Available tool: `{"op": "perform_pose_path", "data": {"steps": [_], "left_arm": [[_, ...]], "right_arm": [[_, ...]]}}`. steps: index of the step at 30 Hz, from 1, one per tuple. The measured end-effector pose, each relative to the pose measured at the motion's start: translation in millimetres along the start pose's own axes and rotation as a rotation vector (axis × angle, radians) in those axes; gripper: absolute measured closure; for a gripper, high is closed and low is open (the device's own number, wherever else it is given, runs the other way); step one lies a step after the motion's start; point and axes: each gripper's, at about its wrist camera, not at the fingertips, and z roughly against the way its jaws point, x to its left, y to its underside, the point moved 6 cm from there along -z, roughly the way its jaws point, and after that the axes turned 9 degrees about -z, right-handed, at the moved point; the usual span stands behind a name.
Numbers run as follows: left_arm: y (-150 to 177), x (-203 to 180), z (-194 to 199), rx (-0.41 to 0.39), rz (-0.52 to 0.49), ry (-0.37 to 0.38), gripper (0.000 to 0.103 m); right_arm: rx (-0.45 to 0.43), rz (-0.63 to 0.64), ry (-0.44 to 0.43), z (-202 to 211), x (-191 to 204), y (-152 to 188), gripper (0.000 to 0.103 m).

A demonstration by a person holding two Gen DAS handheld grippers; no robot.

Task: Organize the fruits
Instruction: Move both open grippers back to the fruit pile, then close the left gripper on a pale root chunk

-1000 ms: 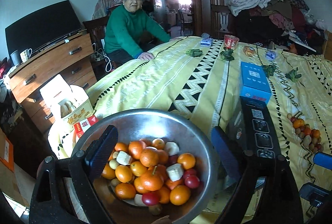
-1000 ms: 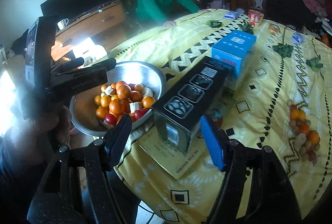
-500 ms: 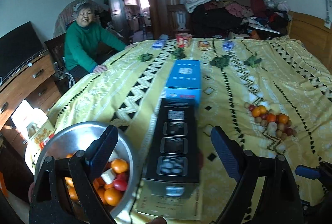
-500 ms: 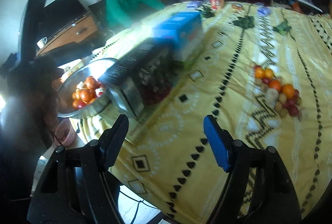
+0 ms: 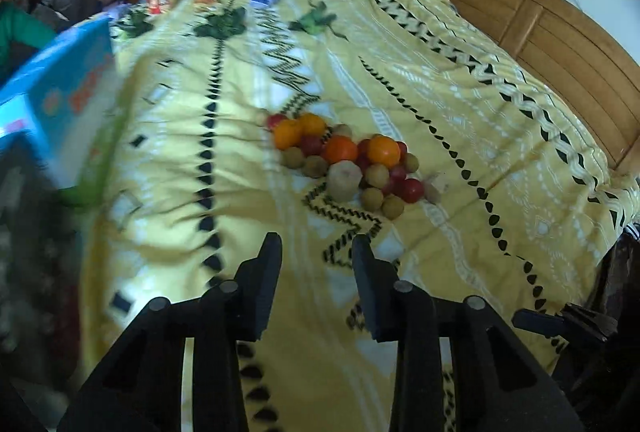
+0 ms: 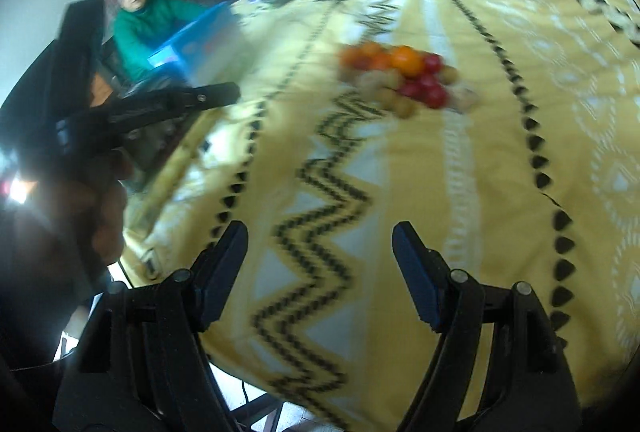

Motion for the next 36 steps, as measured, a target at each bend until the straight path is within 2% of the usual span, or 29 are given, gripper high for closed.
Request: {"op": "perform_pose_path", "data": {"steps": [5,9,16,22,27,28,29,30,36], "left_arm": [[-16.2,-14.2,-60.8,0.039,-0.095,0.057,0.067],[-17.7,-13.1,-102.6,0.112,-0.131,0.056,0.067],[-27.6,-11.2,-124.3,0.090,-0.116,0.099,0.067],[-35.7,-13.2,-135.8,0.072,-0.100,0.100,0.066],[-37.1,-11.5,-127.3,0.045,-0.084,0.076,0.066],[-36.5,-8.5,-119.5,0.032,-0.064,0.072,0.066],[-35.5,-5.7,-112.6,0.019,-0.050,0.067,0.067],[-34.2,-2.2,-104.4,0.005,-0.035,0.057,0.066],[-19.5,20.6,-52.1,-0.050,0.051,0.027,0.067]], "right_arm": [[0.016,-0.058,0.019,-8.5,-32.4,-0.7,0.027],[0.032,-0.089,0.019,-15.6,-50.1,-2.9,0.027],[0.028,-0.101,0.013,-16.3,-61.4,-9.9,0.027],[0.024,-0.095,0.016,-18.5,-61.5,-14.2,0.027],[0.012,-0.089,0.018,-16.8,-61.2,-17.9,0.028],[0.002,-0.084,0.018,-16.5,-60.1,-20.9,0.030],[-0.007,-0.076,0.014,-16.9,-58.1,-24.7,0.039],[-0.011,-0.066,0.009,-18.7,-55.3,-29.2,0.042],[-0.046,-0.016,-0.006,-49.3,-39.7,-67.6,0.053]]}}
